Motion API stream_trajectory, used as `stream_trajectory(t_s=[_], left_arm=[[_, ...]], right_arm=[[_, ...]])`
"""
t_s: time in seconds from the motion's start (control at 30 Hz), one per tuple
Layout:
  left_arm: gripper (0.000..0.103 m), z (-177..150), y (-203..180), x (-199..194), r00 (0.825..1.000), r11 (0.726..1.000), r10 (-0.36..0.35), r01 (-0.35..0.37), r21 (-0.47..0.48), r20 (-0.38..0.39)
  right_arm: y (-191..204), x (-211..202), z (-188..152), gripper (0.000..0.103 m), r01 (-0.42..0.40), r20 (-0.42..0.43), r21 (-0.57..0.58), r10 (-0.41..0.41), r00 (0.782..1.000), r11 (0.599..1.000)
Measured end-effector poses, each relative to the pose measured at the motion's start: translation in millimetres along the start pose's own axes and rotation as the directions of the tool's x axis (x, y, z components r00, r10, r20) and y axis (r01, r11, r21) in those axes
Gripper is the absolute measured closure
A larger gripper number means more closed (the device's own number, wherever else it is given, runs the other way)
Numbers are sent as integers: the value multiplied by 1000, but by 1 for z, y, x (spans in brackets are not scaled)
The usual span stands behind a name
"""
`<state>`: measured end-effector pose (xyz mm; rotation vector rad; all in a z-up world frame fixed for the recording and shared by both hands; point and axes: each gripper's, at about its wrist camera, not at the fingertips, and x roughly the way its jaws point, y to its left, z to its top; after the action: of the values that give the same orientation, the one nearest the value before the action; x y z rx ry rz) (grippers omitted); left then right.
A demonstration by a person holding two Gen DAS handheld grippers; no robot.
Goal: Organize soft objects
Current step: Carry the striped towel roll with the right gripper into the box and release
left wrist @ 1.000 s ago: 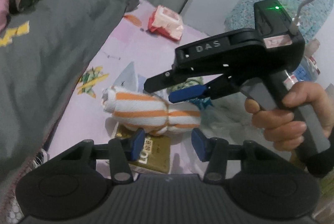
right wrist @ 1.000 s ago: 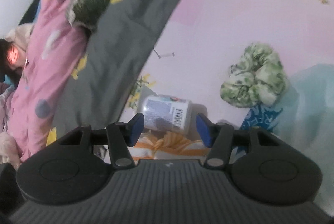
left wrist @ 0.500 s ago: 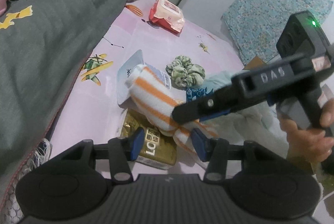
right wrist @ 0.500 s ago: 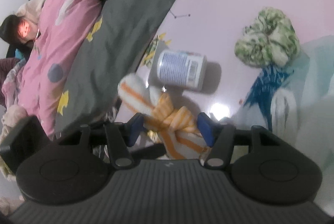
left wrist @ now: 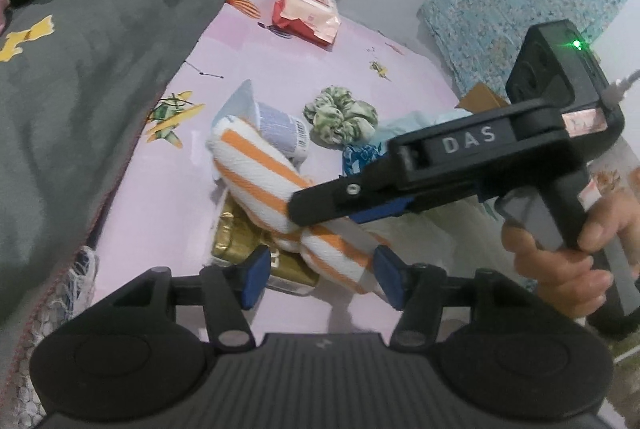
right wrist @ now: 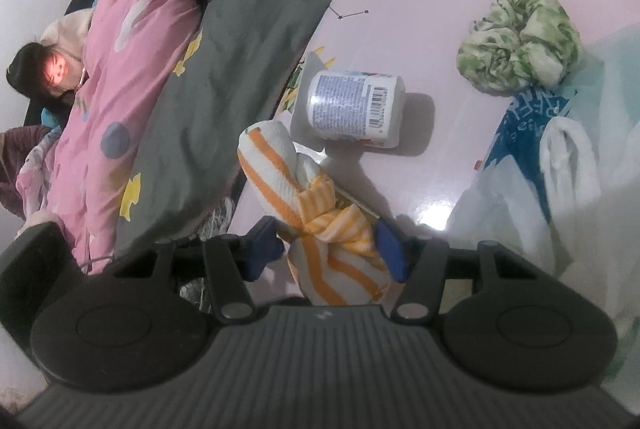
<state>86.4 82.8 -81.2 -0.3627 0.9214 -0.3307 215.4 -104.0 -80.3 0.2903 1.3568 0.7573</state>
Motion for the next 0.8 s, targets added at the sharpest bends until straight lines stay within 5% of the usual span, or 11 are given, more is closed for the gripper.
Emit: stream_trajectory(t_s=[0.37, 0.57, 0.8], left_arm=[[43, 4, -9, -3, 999, 1000, 25, -25, -2, 21], [42, 4, -40, -24, 998, 995, 38, -43, 94, 59], [42, 13, -96, -41, 996, 973, -26, 5, 231, 91]], right_arm=[[-3, -3, -17, 62, -64, 36, 55, 62, 997, 996], [-2, -30, -31, 63, -121, 97, 56, 115, 989, 991], [-10, -90, -61, 63, -180, 238, 64, 160, 958, 982]])
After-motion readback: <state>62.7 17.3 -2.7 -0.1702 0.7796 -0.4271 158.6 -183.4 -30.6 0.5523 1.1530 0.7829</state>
